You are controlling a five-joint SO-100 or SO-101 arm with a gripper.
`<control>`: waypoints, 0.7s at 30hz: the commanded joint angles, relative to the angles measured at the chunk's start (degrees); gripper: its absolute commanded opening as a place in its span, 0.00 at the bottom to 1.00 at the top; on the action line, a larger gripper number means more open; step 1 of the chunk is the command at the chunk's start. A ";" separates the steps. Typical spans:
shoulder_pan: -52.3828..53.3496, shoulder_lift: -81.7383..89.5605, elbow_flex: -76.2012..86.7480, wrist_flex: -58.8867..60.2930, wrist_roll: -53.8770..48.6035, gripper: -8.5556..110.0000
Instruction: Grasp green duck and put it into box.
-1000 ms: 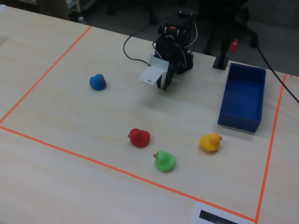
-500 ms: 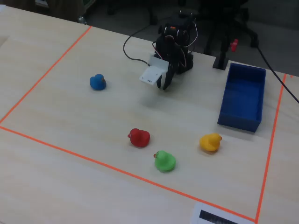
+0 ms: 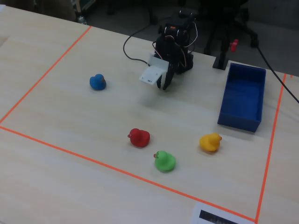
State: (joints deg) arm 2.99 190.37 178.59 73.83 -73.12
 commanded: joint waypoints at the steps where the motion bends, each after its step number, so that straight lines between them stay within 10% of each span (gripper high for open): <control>1: 0.35 -0.70 -0.35 1.05 0.26 0.12; 21: -0.88 -0.62 -0.35 1.05 0.53 0.11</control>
State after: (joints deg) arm 2.99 190.37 178.59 73.83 -73.12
